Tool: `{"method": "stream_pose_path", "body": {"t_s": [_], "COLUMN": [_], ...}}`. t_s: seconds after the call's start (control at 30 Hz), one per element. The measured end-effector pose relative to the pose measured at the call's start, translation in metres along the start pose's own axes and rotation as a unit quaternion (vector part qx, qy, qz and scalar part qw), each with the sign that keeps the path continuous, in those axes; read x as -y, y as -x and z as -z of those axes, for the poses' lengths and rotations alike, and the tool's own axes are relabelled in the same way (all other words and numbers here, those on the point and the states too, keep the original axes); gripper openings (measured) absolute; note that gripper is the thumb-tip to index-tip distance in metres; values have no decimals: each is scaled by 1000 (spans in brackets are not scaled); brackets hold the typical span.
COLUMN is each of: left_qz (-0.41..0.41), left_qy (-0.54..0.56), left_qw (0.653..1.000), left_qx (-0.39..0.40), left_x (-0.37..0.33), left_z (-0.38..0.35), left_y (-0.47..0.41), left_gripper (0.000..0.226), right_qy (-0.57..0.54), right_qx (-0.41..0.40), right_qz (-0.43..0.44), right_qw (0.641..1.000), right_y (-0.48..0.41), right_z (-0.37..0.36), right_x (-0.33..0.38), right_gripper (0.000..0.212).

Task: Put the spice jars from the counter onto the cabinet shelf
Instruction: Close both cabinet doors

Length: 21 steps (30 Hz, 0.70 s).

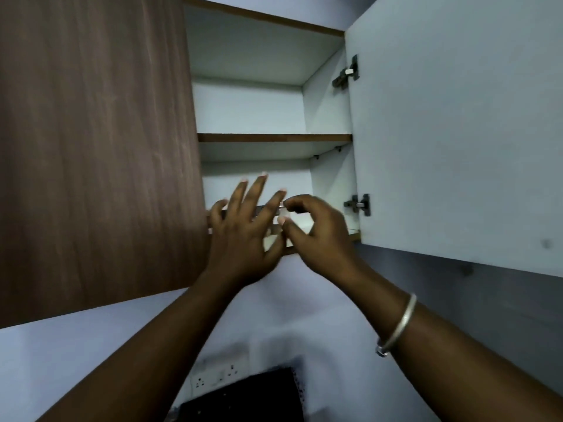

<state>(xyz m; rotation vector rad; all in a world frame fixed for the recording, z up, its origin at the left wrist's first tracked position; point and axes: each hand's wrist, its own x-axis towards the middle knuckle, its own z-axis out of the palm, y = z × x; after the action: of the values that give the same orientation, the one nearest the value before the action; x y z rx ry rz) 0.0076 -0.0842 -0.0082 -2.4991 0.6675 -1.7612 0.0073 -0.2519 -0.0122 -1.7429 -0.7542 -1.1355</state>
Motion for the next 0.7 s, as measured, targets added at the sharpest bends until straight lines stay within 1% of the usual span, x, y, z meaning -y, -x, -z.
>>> {"method": "stream_pose_path", "body": {"t_s": [0.1, 0.2, 0.27, 0.33, 0.4, 0.43, 0.47, 0.5, 0.53, 0.57, 0.6, 0.63, 0.67, 0.7], "left_qz": [-51, -69, -85, -100, -102, -102, -102, -102, -100, -97, -92, -85, -79, -74], "left_qy": [81, 166, 201, 215, 228, 234, 239, 245, 254, 267, 281, 295, 306, 317], "left_qw": [995, 983, 975, 972, 968, 966, 964, 961, 957, 952, 946, 940, 934, 928], "left_qx": [-41, -44, -32, -11, 19, 38, 58, 78, 97, 116, 134, 150, 166, 182], "left_x": [-74, -138, -174, -208, -236, -247, -258, -268, -276, -284, -290, -295, -299, -302], "left_z": [2, 0, -5, -11, -21, -26, -30, -35, -40, -44, -48, -50, -52, -53], "left_y": [-32, -57, -72, -84, -93, -97, -100, -104, -107, -109, -111, -113, -114, -114], "left_gripper": [70, 72, 74, 75, 78, 79, 81, 83, 84, 86, 88, 89, 89, 89], "right_qy": [66, 137, 209, 306, 412, 451, 472, 475, 456, 416, 364, 313, 277, 260], "right_qx": [-69, -139, -173, -207, -246, -258, -260, -251, -234, -213, -190, -174, -172, -184], "right_qz": [25, 43, 50, 38, -4, -42, -88, -136, -179, -210, -230, -238, -235, -225], "right_qw": [995, 980, 961, 928, 877, 853, 838, 832, 840, 859, 882, 903, 916, 921], "right_y": [10, 18, 22, 24, 21, 18, 15, 12, 9, 7, 6, 6, 7, 8], "right_z": [69, 133, 172, 212, 246, 261, 277, 290, 299, 306, 310, 313, 314, 315], "right_x": [7, 7, 2, -9, -22, -30, -38, -46, -55, -64, -72, -78, -82, -85], "right_gripper": [19, 21, 27, 33, 43, 54, 67, 81, 94, 104, 109, 110, 104, 93]}}
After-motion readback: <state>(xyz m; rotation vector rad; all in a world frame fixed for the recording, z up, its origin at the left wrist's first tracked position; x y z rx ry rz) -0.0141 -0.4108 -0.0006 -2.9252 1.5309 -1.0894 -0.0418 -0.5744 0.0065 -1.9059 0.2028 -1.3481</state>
